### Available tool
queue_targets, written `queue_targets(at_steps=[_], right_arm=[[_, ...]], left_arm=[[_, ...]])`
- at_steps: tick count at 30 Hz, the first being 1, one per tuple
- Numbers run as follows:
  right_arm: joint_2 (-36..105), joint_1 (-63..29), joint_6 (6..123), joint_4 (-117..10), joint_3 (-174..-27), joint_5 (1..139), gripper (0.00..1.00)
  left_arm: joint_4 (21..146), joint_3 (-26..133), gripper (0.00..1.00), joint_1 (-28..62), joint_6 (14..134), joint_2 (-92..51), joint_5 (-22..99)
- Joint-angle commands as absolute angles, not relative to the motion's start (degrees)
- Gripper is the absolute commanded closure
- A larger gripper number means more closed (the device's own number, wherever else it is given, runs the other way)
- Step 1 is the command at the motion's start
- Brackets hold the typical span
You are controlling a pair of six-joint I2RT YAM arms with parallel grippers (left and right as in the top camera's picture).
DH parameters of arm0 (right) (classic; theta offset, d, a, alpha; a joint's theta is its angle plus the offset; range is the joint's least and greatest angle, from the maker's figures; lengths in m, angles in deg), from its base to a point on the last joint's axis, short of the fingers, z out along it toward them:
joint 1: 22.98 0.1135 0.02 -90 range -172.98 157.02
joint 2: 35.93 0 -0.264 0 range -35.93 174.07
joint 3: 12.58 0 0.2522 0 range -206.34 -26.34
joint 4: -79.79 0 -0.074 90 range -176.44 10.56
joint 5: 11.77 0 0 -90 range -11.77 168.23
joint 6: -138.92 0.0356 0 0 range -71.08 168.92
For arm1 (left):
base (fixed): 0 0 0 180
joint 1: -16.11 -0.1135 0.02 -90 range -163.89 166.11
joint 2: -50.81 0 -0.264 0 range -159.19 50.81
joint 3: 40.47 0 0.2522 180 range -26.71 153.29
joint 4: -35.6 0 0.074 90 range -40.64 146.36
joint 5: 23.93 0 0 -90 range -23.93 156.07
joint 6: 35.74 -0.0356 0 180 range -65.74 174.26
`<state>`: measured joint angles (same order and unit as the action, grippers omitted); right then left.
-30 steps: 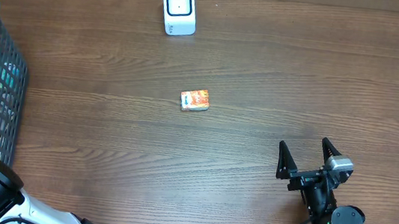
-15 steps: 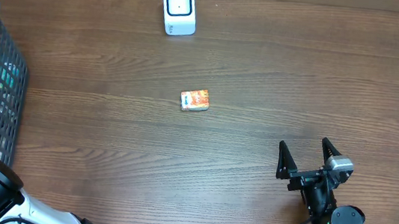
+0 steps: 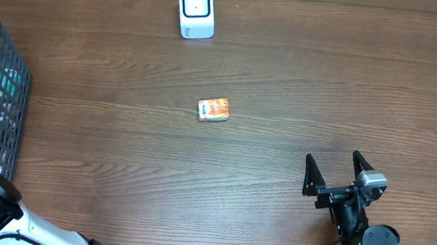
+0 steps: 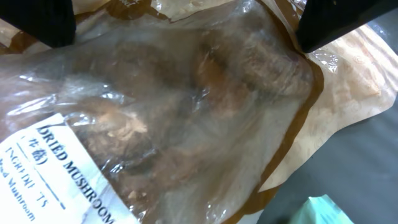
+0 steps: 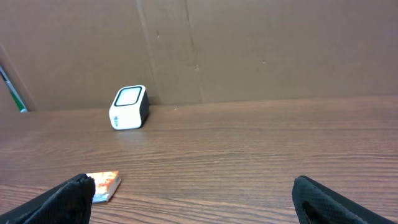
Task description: Scan the item barcode
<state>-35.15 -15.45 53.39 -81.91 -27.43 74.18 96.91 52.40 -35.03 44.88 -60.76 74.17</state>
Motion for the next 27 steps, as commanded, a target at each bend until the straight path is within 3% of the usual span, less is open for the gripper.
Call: queue_targets(at_steps=[1, 4, 10, 13, 14, 27], right_arm=[[-35.8, -15.6, 53.6, -82.2, -26.8, 74.3, 0.00], [-35.8, -15.6, 53.6, -82.2, -26.8, 74.3, 0.00], [-35.8, -15.6, 53.6, -82.2, -26.8, 74.3, 0.00], [-35.8, -15.6, 53.6, -82.2, -26.8, 74.3, 0.00], [-35.8, -15.6, 53.6, -82.2, -26.8, 74.3, 0.00], [-35.8, -15.6, 53.6, -82.2, -26.8, 74.3, 0.00]], left_arm=[[97.3, 50.5, 0.13, -34.8, 43.5, -66.1, 72.2], [97.1, 50.5, 0.39, -34.7, 43.5, -66.1, 70.6], [97.7, 50.5, 0.66, -34.5, 43.5, -66.1, 69.4], [98.4, 50.5, 0.91, -34.5, 43.5, -66.1, 69.4], [98.4, 50.5, 0.96, -34.5, 43.5, -66.1, 69.4], [101.1, 52.9, 0.96, -34.4, 45.3, -64.5, 69.4]])
